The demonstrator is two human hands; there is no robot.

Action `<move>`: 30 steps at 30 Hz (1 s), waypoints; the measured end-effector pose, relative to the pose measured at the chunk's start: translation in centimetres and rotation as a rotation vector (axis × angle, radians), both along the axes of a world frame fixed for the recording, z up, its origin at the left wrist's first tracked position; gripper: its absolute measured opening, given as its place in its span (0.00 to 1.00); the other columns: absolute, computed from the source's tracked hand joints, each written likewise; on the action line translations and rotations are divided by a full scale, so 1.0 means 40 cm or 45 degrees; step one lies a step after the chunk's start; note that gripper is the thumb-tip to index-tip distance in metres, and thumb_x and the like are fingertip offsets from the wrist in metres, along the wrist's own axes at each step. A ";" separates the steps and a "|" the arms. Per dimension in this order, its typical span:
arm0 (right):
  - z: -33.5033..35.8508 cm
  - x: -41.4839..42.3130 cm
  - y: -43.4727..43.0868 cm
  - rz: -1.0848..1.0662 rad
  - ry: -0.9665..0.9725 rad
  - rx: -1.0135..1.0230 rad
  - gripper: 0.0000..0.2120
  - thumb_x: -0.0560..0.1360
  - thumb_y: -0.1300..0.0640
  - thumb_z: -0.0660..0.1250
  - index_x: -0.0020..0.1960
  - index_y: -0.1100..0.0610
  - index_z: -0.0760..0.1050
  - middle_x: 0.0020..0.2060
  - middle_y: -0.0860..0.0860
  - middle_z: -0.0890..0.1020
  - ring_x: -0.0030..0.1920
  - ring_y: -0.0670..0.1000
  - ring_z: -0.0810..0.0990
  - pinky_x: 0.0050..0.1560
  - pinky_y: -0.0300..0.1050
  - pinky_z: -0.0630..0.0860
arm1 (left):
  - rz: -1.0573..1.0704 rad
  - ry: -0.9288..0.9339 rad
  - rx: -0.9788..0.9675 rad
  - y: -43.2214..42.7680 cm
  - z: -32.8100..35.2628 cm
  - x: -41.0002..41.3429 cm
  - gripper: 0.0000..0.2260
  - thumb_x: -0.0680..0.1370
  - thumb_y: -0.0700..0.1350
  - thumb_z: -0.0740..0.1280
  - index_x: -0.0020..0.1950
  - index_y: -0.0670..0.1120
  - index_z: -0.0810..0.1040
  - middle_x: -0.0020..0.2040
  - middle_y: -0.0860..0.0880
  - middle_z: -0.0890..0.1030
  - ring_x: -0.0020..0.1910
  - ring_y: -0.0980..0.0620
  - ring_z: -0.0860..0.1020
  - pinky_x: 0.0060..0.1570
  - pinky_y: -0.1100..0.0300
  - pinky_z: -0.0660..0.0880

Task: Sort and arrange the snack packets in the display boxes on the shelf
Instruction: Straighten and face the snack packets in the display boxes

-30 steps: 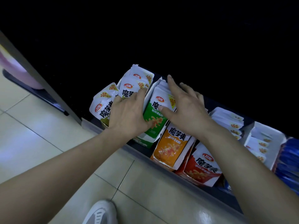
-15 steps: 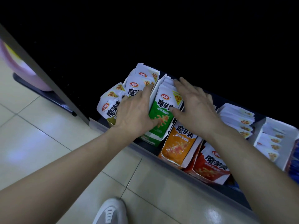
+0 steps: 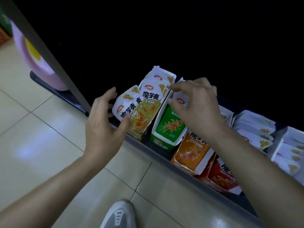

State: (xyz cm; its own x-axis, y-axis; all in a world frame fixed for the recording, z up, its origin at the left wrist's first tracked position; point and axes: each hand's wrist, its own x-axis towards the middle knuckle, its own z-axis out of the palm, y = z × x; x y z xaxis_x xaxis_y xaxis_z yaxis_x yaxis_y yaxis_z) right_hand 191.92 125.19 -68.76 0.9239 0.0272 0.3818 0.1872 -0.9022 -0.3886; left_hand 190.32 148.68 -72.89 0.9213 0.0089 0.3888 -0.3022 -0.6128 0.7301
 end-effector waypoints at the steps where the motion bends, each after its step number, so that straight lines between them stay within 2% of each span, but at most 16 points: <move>1: -0.001 0.012 0.011 0.027 0.007 -0.019 0.18 0.75 0.47 0.70 0.63 0.52 0.80 0.55 0.50 0.82 0.59 0.57 0.73 0.53 0.43 0.56 | 0.000 0.051 -0.047 -0.001 -0.001 0.008 0.28 0.77 0.42 0.74 0.75 0.46 0.69 0.64 0.50 0.76 0.55 0.57 0.78 0.44 0.72 0.73; 4: -0.005 0.052 0.039 0.106 0.028 -0.115 0.21 0.75 0.48 0.71 0.65 0.54 0.78 0.59 0.51 0.80 0.62 0.58 0.70 0.54 0.46 0.58 | 0.034 0.072 -0.117 -0.001 0.002 0.038 0.24 0.78 0.40 0.73 0.73 0.48 0.72 0.58 0.52 0.77 0.48 0.58 0.78 0.42 0.70 0.75; 8: 0.012 0.112 0.062 0.156 0.079 -0.274 0.24 0.78 0.50 0.70 0.71 0.56 0.72 0.61 0.55 0.78 0.61 0.60 0.67 0.56 0.53 0.58 | 0.076 0.148 -0.081 0.009 0.008 0.066 0.12 0.78 0.41 0.71 0.60 0.52 0.82 0.50 0.55 0.77 0.44 0.58 0.78 0.46 0.50 0.79; 9: 0.015 0.123 0.066 0.153 0.100 -0.307 0.23 0.78 0.50 0.69 0.71 0.56 0.72 0.60 0.55 0.78 0.61 0.61 0.67 0.57 0.54 0.57 | 0.055 0.174 -0.080 0.014 0.006 0.070 0.10 0.78 0.42 0.71 0.57 0.53 0.83 0.49 0.56 0.79 0.44 0.57 0.79 0.46 0.48 0.79; 12: 0.011 0.141 0.073 0.157 0.106 -0.329 0.16 0.78 0.52 0.69 0.64 0.56 0.78 0.56 0.56 0.79 0.60 0.61 0.67 0.54 0.53 0.56 | 0.014 0.214 -0.181 0.024 0.008 0.060 0.07 0.79 0.43 0.69 0.52 0.56 0.82 0.44 0.58 0.83 0.43 0.55 0.82 0.43 0.46 0.79; 14: 0.002 0.141 0.069 0.139 0.071 -0.242 0.09 0.78 0.52 0.70 0.55 0.55 0.81 0.51 0.54 0.80 0.59 0.60 0.67 0.50 0.48 0.51 | 0.038 0.158 -0.218 0.023 0.017 0.039 0.06 0.80 0.42 0.69 0.50 0.54 0.81 0.42 0.59 0.82 0.41 0.56 0.81 0.40 0.50 0.78; 16: -0.003 0.133 0.063 0.095 0.010 -0.112 0.06 0.78 0.51 0.70 0.50 0.53 0.82 0.47 0.52 0.80 0.57 0.58 0.69 0.48 0.44 0.51 | 0.039 0.048 -0.263 0.022 0.026 0.021 0.07 0.81 0.40 0.69 0.49 0.53 0.80 0.42 0.57 0.82 0.42 0.55 0.80 0.38 0.55 0.76; 17: -0.001 0.128 0.058 0.075 -0.043 -0.045 0.06 0.78 0.51 0.70 0.50 0.52 0.82 0.45 0.51 0.80 0.55 0.57 0.70 0.47 0.44 0.54 | 0.034 -0.006 -0.274 0.024 0.028 0.015 0.07 0.81 0.40 0.68 0.50 0.52 0.80 0.43 0.57 0.81 0.43 0.54 0.79 0.40 0.56 0.75; 20: 0.024 0.113 0.048 0.027 -0.205 0.145 0.07 0.78 0.52 0.69 0.50 0.55 0.83 0.41 0.48 0.81 0.47 0.51 0.76 0.45 0.45 0.70 | 0.019 -0.102 -0.323 0.036 0.016 0.026 0.05 0.82 0.39 0.67 0.51 0.48 0.80 0.46 0.52 0.81 0.47 0.47 0.78 0.44 0.50 0.75; 23: 0.045 0.109 0.051 0.007 -0.282 0.277 0.06 0.77 0.54 0.70 0.49 0.55 0.84 0.38 0.43 0.79 0.40 0.42 0.74 0.41 0.34 0.69 | -0.056 -0.110 -0.391 0.038 0.010 0.054 0.06 0.82 0.39 0.67 0.53 0.50 0.80 0.50 0.48 0.81 0.51 0.42 0.80 0.49 0.49 0.78; 26: 0.028 0.109 0.047 0.029 -0.221 0.359 0.07 0.78 0.56 0.70 0.51 0.57 0.84 0.40 0.43 0.79 0.43 0.40 0.76 0.43 0.26 0.71 | -0.229 -0.146 -0.287 0.024 0.026 0.103 0.08 0.80 0.39 0.68 0.54 0.51 0.81 0.51 0.51 0.81 0.54 0.42 0.81 0.53 0.40 0.78; 30: -0.008 0.107 0.032 0.088 -0.011 0.451 0.08 0.79 0.61 0.68 0.58 0.59 0.82 0.46 0.48 0.81 0.46 0.41 0.78 0.51 0.28 0.75 | -0.412 -0.184 -0.007 -0.003 0.041 0.185 0.04 0.80 0.43 0.70 0.52 0.48 0.83 0.49 0.53 0.80 0.53 0.49 0.77 0.53 0.47 0.76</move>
